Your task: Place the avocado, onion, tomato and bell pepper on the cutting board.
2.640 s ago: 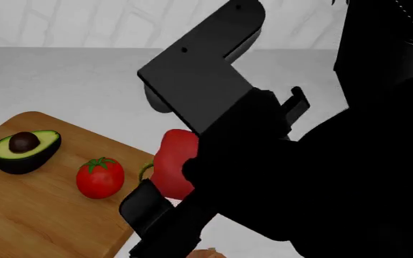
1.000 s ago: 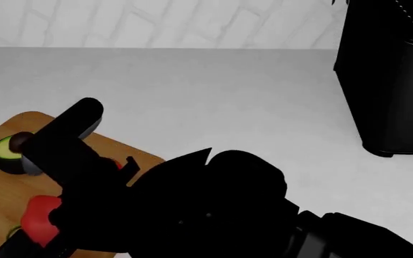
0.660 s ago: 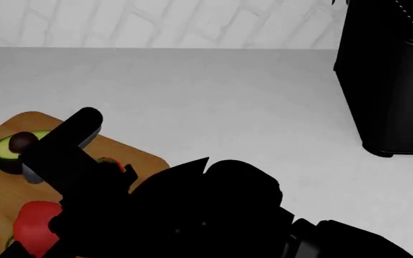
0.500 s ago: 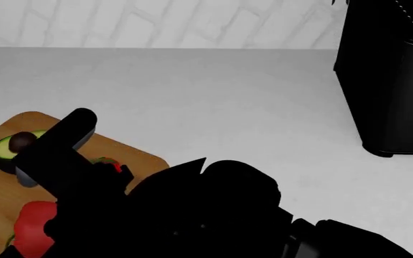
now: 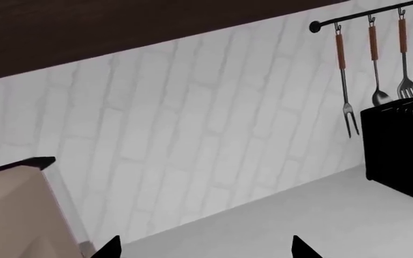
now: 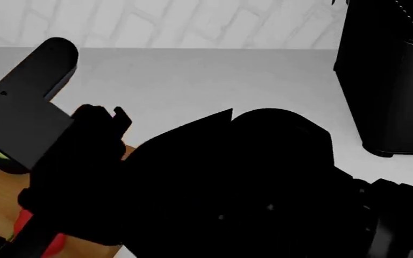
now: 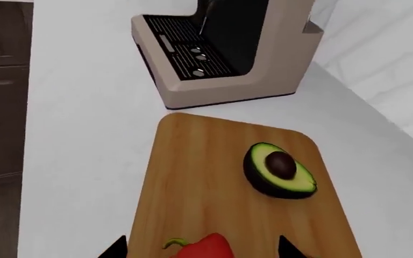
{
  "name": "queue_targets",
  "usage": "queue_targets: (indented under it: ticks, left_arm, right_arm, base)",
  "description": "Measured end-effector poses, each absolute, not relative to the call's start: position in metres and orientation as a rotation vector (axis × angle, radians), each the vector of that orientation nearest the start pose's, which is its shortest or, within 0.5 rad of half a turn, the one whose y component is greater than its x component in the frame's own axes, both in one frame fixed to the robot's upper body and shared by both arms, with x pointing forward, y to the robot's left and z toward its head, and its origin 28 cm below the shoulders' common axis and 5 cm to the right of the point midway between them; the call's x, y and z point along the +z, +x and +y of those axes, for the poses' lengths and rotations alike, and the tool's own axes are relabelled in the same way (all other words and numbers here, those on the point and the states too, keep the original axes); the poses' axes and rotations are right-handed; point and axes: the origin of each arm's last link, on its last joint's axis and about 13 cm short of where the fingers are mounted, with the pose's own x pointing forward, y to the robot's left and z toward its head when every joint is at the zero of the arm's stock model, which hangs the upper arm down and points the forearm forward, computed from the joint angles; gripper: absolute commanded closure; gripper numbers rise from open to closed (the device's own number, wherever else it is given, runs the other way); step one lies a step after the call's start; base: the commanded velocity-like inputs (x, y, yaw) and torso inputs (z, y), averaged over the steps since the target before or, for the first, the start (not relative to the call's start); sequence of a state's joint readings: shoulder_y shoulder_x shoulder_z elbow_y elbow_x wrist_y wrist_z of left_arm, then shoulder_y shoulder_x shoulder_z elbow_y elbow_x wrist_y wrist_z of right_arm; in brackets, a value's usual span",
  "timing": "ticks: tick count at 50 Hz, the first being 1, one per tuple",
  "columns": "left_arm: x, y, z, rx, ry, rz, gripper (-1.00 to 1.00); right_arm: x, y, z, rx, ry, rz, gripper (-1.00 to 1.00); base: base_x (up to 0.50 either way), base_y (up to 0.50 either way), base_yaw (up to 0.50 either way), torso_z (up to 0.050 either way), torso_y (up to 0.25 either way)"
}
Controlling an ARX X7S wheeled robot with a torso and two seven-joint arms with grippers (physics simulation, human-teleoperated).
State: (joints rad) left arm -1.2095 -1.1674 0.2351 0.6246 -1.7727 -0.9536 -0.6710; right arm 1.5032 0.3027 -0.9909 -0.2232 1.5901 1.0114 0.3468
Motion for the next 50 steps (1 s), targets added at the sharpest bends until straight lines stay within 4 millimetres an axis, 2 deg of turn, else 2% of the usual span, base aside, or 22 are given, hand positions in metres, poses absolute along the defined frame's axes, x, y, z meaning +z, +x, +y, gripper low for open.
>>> queue_targets:
  ticks: [21,38,50]
  left_arm:
    - [0.336,0.178,0.285,-0.263,0.228,-0.141,-1.00]
    - [0.333,0.185,0.277,-0.310,0.230,-0.130,-1.00]
    - [0.335,0.188,0.272,-0.340,0.246,-0.135,-1.00]
  right_arm:
    - [0.345,0.189,-0.051,0.856,-0.458,0.125,-1.00]
    - [0.370,0.155,-0.097,0.593,-0.457,0.057,-1.00]
    - [0.387,0.132,-0.123,0.425,-0.452,0.020,-1.00]
  base:
    - [0.00,0.00,0.00,0.000,0.000]
    - [0.00,0.00,0.00,0.000,0.000]
    - [0.00,0.00,0.00,0.000,0.000]
